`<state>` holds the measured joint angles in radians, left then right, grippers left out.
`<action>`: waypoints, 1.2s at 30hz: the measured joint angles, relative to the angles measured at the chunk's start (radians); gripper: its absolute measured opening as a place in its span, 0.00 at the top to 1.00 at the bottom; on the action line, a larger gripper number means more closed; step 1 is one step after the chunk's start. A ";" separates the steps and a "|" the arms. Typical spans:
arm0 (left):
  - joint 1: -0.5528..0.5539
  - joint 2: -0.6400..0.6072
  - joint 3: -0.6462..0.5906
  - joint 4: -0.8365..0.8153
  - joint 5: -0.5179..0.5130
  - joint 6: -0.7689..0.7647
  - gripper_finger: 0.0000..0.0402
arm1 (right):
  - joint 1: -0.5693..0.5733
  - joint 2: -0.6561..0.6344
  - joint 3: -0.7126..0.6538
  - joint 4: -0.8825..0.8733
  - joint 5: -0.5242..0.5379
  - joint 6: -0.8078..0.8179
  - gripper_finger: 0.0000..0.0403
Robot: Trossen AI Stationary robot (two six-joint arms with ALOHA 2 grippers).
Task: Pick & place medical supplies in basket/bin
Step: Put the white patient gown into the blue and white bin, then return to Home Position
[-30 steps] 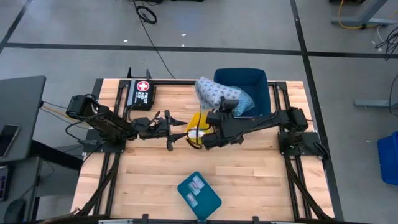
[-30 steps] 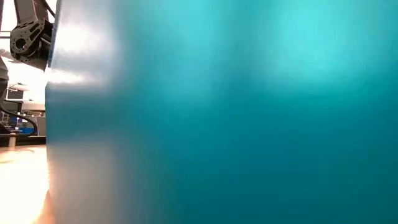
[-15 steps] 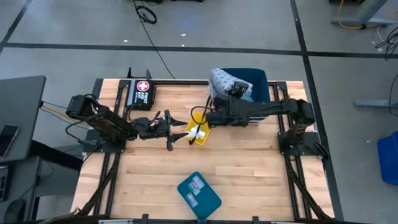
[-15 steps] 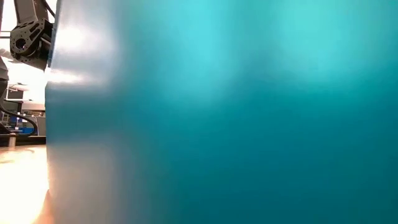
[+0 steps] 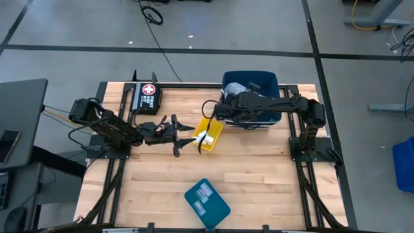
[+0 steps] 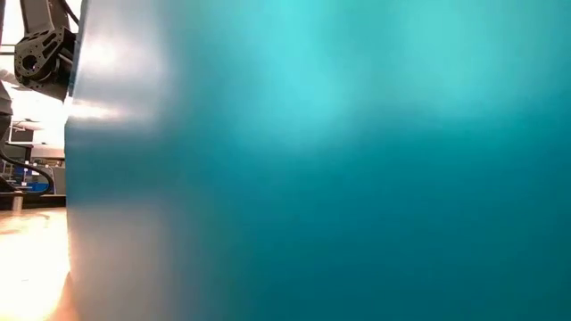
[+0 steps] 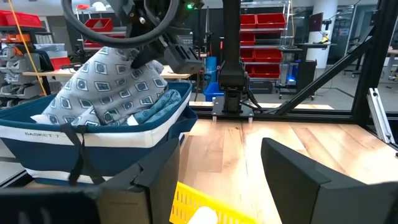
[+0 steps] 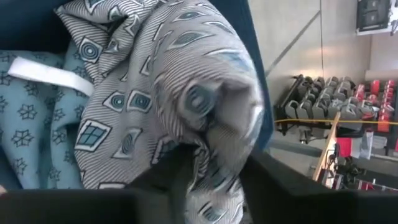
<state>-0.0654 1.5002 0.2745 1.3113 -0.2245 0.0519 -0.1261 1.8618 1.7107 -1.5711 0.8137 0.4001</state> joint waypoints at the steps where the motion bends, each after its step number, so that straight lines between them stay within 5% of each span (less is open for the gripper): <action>1: 0.000 0.000 0.000 0.000 0.000 0.000 0.47 | 0.001 0.000 0.000 0.000 -0.001 -0.009 0.62; 7: 0.000 0.000 0.000 0.000 0.000 0.000 0.47 | 0.027 0.000 0.000 0.000 -0.010 -0.037 0.37; 13: 0.000 0.000 0.000 0.000 0.000 0.000 0.47 | 0.090 0.000 0.000 0.016 -0.075 -0.014 0.31; 26: 0.000 0.000 0.000 0.000 0.000 0.000 0.47 | 0.329 0.001 0.000 0.099 -0.272 0.114 0.45; 36: 0.000 0.000 0.000 0.000 0.025 0.000 0.47 | 0.571 0.001 0.000 0.604 -0.302 -0.067 0.65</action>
<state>-0.0658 1.5002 0.2745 1.3117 -0.1997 0.0517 0.4451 1.8626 1.7106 -0.9670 0.5118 0.3326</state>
